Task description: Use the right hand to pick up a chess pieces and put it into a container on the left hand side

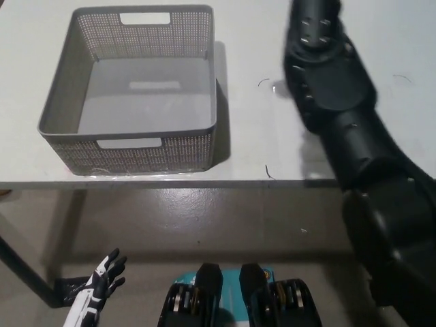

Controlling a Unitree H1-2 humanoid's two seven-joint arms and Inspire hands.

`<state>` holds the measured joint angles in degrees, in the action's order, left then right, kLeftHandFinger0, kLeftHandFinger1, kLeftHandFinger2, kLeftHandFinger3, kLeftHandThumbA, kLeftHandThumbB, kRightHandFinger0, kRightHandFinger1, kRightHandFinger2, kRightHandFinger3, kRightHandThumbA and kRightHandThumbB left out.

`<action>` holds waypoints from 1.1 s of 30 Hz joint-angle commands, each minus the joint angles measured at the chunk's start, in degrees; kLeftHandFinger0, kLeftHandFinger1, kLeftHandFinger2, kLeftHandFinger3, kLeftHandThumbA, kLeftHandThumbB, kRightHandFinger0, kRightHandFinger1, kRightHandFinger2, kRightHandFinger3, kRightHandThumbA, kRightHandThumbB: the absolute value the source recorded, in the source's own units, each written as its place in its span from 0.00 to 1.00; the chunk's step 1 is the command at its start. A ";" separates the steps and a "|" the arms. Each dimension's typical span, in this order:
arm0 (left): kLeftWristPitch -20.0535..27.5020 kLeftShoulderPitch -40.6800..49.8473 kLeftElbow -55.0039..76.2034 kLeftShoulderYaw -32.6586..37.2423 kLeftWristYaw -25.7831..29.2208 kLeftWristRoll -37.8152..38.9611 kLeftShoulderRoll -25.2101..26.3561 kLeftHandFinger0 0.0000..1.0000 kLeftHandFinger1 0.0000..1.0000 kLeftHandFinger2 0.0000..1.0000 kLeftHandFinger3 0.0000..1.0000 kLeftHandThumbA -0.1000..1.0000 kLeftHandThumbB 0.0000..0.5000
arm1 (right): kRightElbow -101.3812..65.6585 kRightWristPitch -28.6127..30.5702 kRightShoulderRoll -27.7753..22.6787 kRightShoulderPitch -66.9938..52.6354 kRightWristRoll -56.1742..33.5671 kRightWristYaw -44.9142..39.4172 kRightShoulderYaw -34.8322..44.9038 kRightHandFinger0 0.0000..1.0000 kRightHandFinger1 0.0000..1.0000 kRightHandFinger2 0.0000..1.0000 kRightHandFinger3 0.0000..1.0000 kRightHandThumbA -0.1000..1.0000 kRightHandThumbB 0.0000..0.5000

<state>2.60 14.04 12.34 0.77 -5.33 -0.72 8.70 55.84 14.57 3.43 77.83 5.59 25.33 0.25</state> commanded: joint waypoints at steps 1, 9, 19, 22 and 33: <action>2.03 0.45 0.34 0.04 -0.13 -0.44 0.26 1.00 1.00 1.00 1.00 1.00 0.56 | -1.30 -2.27 4.42 6.48 2.05 1.15 -1.74 0.11 0.30 0.75 0.77 0.00 0.30; 2.12 0.54 -0.31 1.00 -0.62 -0.38 -0.07 1.00 1.00 1.00 1.00 1.00 0.61 | 12.74 1.72 11.69 12.07 5.88 3.81 -7.57 0.00 0.07 0.63 0.69 0.00 0.28; 0.59 -0.15 1.57 1.51 -0.95 -0.63 0.97 1.00 1.00 1.00 1.00 1.00 0.54 | 21.83 1.49 14.03 11.54 6.35 2.46 -10.72 0.00 0.07 0.53 0.66 0.00 0.31; 0.42 -0.60 1.61 1.48 -0.95 0.01 0.75 1.00 1.00 1.00 1.00 1.00 0.55 | 23.47 0.38 14.14 10.21 9.23 4.05 -14.22 0.07 0.09 0.50 0.56 0.00 0.39; 0.54 -1.86 1.37 1.59 -2.06 0.67 1.62 1.00 1.00 1.00 1.00 1.00 0.50 | 25.29 -2.35 10.53 4.85 10.98 1.63 -18.04 0.00 0.22 0.66 0.66 0.00 0.21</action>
<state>2.53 12.84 11.86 2.33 -6.05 -0.72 9.16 81.77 12.96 16.22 80.31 14.58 27.26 -16.79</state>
